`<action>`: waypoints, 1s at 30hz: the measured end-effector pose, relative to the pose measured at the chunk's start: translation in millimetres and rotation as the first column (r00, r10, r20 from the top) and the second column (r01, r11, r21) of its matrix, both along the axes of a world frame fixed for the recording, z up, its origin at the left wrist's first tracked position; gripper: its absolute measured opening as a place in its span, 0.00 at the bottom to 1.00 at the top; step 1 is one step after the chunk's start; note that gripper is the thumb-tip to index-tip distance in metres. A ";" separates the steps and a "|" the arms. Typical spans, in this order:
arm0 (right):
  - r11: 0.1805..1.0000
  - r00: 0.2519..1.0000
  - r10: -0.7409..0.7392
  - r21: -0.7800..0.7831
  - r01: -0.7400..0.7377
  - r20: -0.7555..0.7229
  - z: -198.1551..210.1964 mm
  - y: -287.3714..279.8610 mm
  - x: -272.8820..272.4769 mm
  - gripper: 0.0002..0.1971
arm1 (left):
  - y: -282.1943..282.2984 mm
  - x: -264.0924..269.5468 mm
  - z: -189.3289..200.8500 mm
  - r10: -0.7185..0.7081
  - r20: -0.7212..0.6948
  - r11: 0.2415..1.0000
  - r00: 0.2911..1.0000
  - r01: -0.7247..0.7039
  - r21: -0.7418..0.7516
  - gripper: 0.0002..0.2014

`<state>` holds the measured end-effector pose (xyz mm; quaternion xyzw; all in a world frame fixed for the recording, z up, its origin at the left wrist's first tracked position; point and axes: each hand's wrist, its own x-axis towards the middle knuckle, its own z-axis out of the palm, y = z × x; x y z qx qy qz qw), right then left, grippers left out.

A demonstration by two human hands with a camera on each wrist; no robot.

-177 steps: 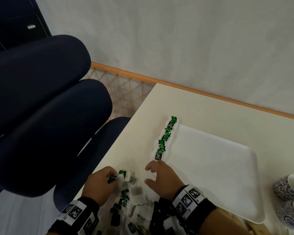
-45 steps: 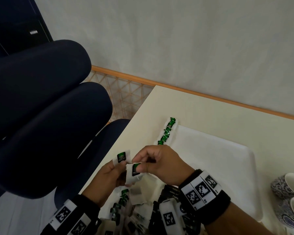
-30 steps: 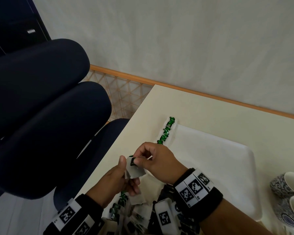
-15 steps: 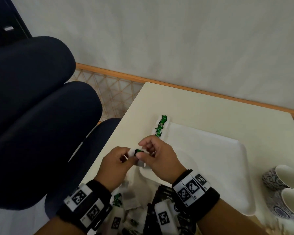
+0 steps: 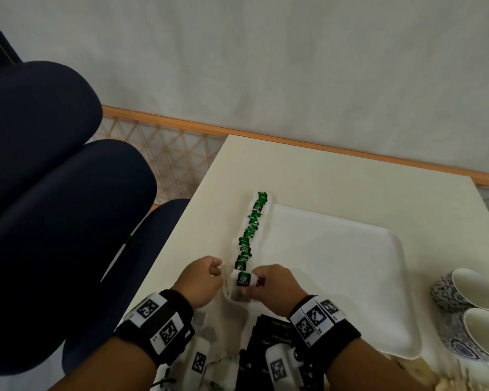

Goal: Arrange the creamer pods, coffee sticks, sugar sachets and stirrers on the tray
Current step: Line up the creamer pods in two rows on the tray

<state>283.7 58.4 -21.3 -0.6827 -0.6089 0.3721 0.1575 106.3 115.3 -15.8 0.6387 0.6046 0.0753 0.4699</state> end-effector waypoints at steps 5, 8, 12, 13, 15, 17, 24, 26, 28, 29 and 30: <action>1.000 0.999 -0.030 0.002 0.030 -0.023 -24.0 -2.7 -7.2 0.15 | 0.2 4.1 -13.0 -0.090 -0.137 0.996 0.986 0.089 -0.012 0.19; 0.999 0.999 -0.041 0.029 0.041 -0.008 -29.4 -0.9 -11.6 0.17 | -3.5 5.5 -16.5 -0.123 -0.119 0.992 0.985 0.121 -0.022 0.15; 0.995 0.996 -0.091 0.046 0.092 -0.024 -32.9 0.6 -13.6 0.16 | -4.4 3.7 -22.1 -0.155 -0.055 0.988 0.986 0.155 -0.004 0.24; 0.993 0.995 -0.100 0.053 0.102 -0.026 -34.0 0.9 -14.4 0.15 | -4.4 3.5 -22.3 -0.168 -0.042 0.986 0.985 0.168 0.006 0.26; 0.990 0.993 -0.118 0.073 0.118 -0.016 -35.3 0.5 -16.8 0.10 | -5.3 4.3 -19.7 -0.205 -0.018 0.978 0.979 0.205 0.043 0.21; 0.986 0.991 -0.134 0.100 0.134 -0.008 -37.5 -1.1 -20.1 0.08 | -6.9 4.7 -18.2 -0.220 0.012 0.973 0.975 0.218 0.073 0.12; 0.988 0.993 -0.116 0.102 0.117 -0.013 -38.0 -4.3 -21.7 0.16 | -10.7 3.4 -26.7 -0.246 -0.044 0.952 0.968 0.250 0.177 0.11; 0.990 0.996 -0.090 0.113 0.088 0.016 -36.8 -3.4 -22.5 0.14 | -11.3 4.7 -29.0 -0.236 -0.073 0.949 0.969 0.246 0.195 0.08; 0.990 0.996 -0.068 0.124 0.061 0.053 -35.9 -2.5 -24.4 0.12 | -11.6 5.6 -30.6 -0.223 -0.092 0.948 0.970 0.238 0.212 0.07; 0.989 0.995 -0.063 0.135 0.053 0.072 -36.8 -2.0 -25.0 0.12 | -11.5 6.0 -31.7 -0.218 -0.097 0.947 0.971 0.235 0.217 0.07; 0.989 0.994 -0.061 0.144 0.047 0.091 -38.1 -1.4 -25.9 0.12 | -11.5 6.2 -31.7 -0.214 -0.102 0.948 0.971 0.232 0.219 0.08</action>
